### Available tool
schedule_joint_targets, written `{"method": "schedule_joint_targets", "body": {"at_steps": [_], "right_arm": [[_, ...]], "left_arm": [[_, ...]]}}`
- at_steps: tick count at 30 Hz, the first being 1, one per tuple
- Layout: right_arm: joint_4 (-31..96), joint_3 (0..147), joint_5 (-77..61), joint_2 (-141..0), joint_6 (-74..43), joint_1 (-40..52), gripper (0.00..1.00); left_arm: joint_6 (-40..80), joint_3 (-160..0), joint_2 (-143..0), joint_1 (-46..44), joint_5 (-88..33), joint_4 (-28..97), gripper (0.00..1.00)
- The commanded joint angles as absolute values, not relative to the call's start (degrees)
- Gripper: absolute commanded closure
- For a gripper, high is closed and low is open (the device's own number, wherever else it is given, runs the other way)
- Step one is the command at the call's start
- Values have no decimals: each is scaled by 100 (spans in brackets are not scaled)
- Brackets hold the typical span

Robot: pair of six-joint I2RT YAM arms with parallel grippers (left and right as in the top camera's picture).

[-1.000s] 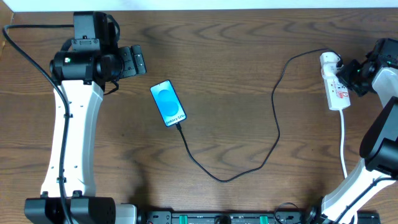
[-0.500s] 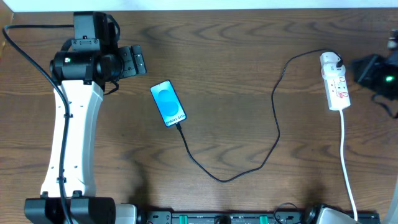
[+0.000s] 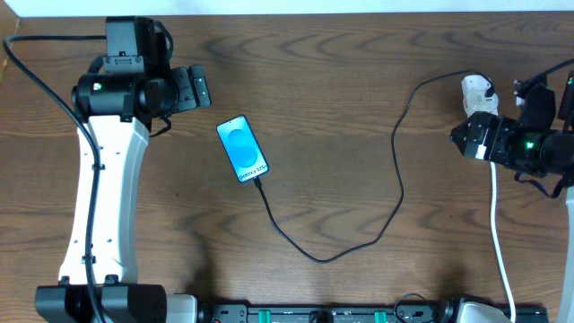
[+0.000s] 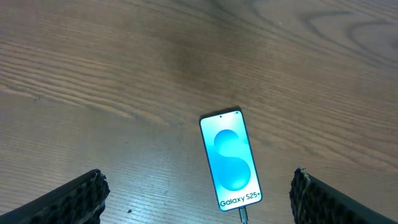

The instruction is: Plug charger to phone and switch on socket

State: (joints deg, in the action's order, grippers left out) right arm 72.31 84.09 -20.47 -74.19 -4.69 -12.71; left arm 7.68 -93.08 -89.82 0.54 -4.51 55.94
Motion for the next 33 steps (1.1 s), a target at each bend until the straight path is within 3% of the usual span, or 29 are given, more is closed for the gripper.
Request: {"method": "schedule_joint_targets", "body": {"at_steps": [1, 4, 8, 13, 20, 33], "right_arm": [[6733, 8307, -1979, -7236, 32, -1181, 1], [5677, 7815, -1693, -6799, 137, -932, 1], [3223, 5603, -637, -5271, 137, -366, 1], [1225, 3089, -591, -3380, 137, -327, 1], [185, 856, -589, -1214, 137, -152, 1], [388, 32, -550, -27, 134, 49, 1]], "left_arm": [[777, -9297, -8886, 78, -401, 5612, 5], [777, -9297, -8886, 78, -401, 5612, 5], [777, -9297, -8886, 78, -401, 5612, 5], [777, -9297, -8886, 78, -401, 5612, 5], [777, -9297, -8886, 78, -401, 5612, 5], [777, -9297, -8886, 78, -401, 5612, 5]]}}
